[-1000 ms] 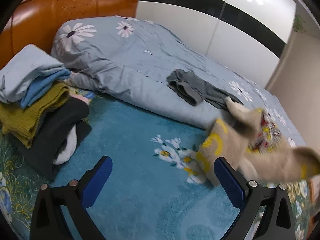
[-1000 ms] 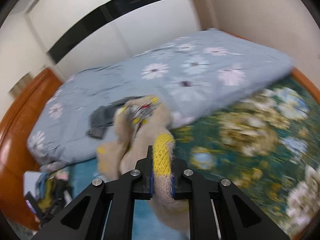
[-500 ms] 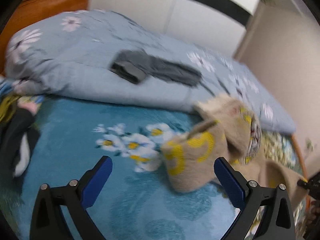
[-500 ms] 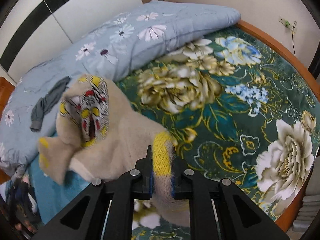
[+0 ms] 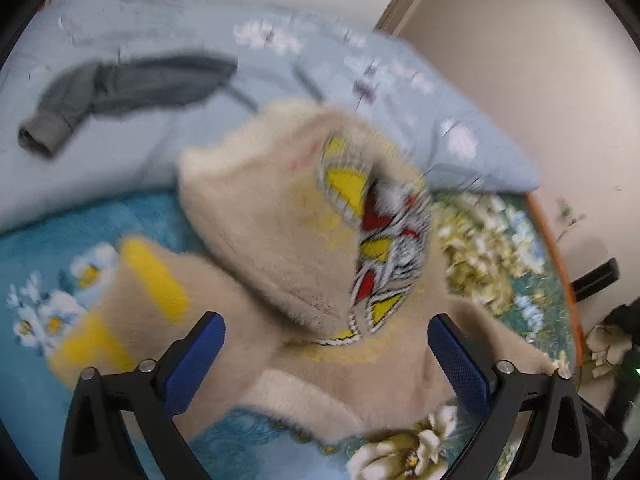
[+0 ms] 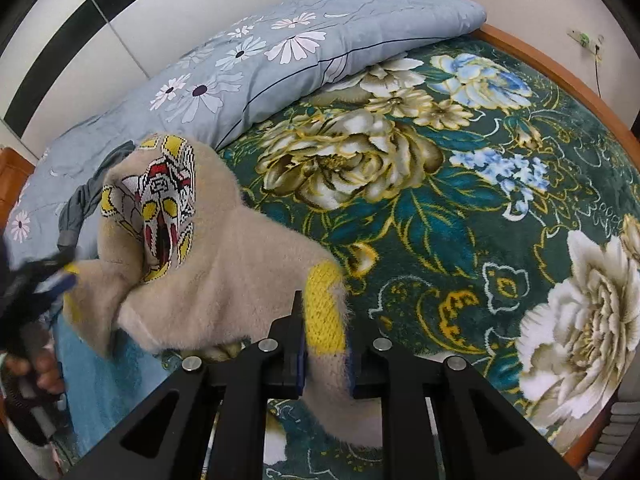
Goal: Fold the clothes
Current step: 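Grasp the sweater body with the left gripper while the right gripper holds the sleeve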
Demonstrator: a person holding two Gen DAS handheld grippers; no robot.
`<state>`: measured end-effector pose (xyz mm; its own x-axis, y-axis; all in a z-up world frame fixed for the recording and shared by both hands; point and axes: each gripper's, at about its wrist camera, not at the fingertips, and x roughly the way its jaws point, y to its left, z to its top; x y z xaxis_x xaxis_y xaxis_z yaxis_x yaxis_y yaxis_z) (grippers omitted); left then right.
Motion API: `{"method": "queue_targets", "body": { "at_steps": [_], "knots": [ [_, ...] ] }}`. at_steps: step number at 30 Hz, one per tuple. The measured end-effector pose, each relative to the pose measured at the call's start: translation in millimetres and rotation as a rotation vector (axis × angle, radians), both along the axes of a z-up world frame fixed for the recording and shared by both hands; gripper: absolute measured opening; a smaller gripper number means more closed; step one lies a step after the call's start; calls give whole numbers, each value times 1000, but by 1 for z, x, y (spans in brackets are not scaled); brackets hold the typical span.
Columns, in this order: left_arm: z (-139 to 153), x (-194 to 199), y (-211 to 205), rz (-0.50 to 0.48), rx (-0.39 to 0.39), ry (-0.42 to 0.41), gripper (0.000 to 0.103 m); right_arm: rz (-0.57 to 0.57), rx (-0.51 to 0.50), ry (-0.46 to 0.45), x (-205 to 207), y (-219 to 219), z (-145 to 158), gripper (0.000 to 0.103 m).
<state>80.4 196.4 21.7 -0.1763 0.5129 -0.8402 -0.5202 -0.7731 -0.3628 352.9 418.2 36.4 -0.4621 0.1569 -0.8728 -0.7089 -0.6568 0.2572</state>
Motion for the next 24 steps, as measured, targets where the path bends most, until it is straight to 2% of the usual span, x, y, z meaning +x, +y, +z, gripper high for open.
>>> {"method": "queue_targets", "body": {
  "at_steps": [2, 4, 7, 9, 11, 16, 24],
  "knots": [
    [-18, -5, 14, 15, -51, -8, 100, -5, -9, 12, 3, 2, -2, 16],
    [-25, -5, 24, 20, -114, 28, 90, -9, -18, 18, 6, 4, -5, 17],
    [-28, -6, 31, 20, -155, 73, 68, -10, -25, 23, 7, 4, -8, 17],
    [-26, -11, 28, 21, -135, 65, 39, -7, -23, 25, 7, 4, -8, 17],
    [-19, -18, 18, 59, -130, 71, 21, -1, -20, 32, 7, 1, -5, 17],
    [28, -33, -27, 178, -60, 128, 18, 41, 3, 57, 5, -14, 14, 16],
    [123, -30, -107, 203, 5, 253, 16, 63, 82, 146, 8, -33, 69, 14]
  ]
}}
